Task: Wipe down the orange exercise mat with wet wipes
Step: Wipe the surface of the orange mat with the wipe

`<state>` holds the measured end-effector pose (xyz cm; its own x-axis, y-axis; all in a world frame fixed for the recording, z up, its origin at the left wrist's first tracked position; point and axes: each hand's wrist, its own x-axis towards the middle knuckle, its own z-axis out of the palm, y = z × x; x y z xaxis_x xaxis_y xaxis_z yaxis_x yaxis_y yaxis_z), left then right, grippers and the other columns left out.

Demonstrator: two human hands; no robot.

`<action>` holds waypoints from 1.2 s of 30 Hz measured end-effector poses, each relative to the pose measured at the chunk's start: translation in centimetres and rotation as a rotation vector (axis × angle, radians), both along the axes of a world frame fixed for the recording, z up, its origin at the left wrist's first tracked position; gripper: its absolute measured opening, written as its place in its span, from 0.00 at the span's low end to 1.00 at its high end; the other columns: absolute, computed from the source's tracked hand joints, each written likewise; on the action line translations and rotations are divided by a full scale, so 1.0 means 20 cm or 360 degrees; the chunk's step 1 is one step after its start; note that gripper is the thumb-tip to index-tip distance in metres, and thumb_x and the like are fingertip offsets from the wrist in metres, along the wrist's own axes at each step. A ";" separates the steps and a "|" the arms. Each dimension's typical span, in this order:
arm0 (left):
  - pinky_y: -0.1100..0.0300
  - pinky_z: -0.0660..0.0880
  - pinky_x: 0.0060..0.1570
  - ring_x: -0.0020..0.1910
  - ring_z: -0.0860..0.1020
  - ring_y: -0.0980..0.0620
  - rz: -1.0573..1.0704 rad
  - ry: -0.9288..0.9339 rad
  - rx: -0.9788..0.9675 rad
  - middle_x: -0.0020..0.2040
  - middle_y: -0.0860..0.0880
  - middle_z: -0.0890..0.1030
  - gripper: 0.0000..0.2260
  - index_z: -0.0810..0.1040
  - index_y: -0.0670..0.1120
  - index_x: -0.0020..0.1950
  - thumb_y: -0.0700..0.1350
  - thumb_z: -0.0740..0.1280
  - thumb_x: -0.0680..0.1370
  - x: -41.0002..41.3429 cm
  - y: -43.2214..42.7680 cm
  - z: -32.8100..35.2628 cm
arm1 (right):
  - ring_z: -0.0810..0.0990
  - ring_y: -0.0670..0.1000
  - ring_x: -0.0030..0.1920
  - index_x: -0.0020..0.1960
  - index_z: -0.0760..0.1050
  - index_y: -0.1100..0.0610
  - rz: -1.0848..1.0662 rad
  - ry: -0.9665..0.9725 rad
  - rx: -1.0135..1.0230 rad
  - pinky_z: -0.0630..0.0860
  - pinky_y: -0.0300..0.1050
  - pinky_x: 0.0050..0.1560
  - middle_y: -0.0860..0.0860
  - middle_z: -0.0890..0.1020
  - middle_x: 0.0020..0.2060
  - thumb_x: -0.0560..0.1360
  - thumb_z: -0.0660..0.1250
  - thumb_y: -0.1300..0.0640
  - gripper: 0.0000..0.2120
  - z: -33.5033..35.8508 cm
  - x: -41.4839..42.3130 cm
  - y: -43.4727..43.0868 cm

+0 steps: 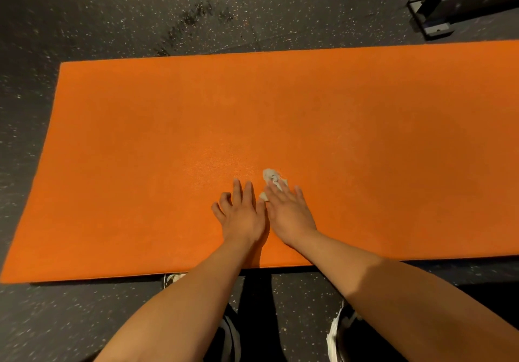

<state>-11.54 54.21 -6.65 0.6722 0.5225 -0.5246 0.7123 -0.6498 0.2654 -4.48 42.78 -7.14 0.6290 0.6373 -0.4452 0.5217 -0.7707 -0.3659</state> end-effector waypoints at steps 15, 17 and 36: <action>0.40 0.49 0.73 0.75 0.52 0.42 -0.0118 -0.0105 0.0096 0.82 0.51 0.51 0.24 0.57 0.58 0.80 0.58 0.52 0.83 0.02 0.03 0.00 | 0.38 0.54 0.81 0.83 0.41 0.55 -0.0411 -0.0087 -0.0355 0.33 0.61 0.78 0.51 0.42 0.82 0.86 0.43 0.45 0.29 0.04 0.06 -0.13; 0.41 0.48 0.73 0.76 0.51 0.43 -0.0256 -0.0150 0.0074 0.83 0.52 0.50 0.24 0.57 0.59 0.80 0.59 0.51 0.84 0.01 -0.01 -0.01 | 0.35 0.56 0.81 0.83 0.39 0.57 -0.0554 -0.0084 -0.0474 0.33 0.61 0.78 0.53 0.39 0.82 0.85 0.42 0.44 0.31 0.03 0.07 -0.16; 0.44 0.55 0.68 0.73 0.56 0.42 -0.0100 -0.0108 0.0106 0.83 0.51 0.49 0.24 0.58 0.58 0.80 0.52 0.55 0.84 0.19 0.15 -0.02 | 0.37 0.51 0.81 0.83 0.42 0.52 -0.0200 0.0124 -0.0128 0.38 0.57 0.80 0.47 0.38 0.82 0.87 0.47 0.49 0.28 0.02 0.24 0.23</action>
<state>-7.74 57.12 -7.00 0.7373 0.5107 -0.4422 0.6516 -0.7103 0.2661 0.25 47.36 -6.79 0.6631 0.5161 -0.5422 0.3920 -0.8565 -0.3358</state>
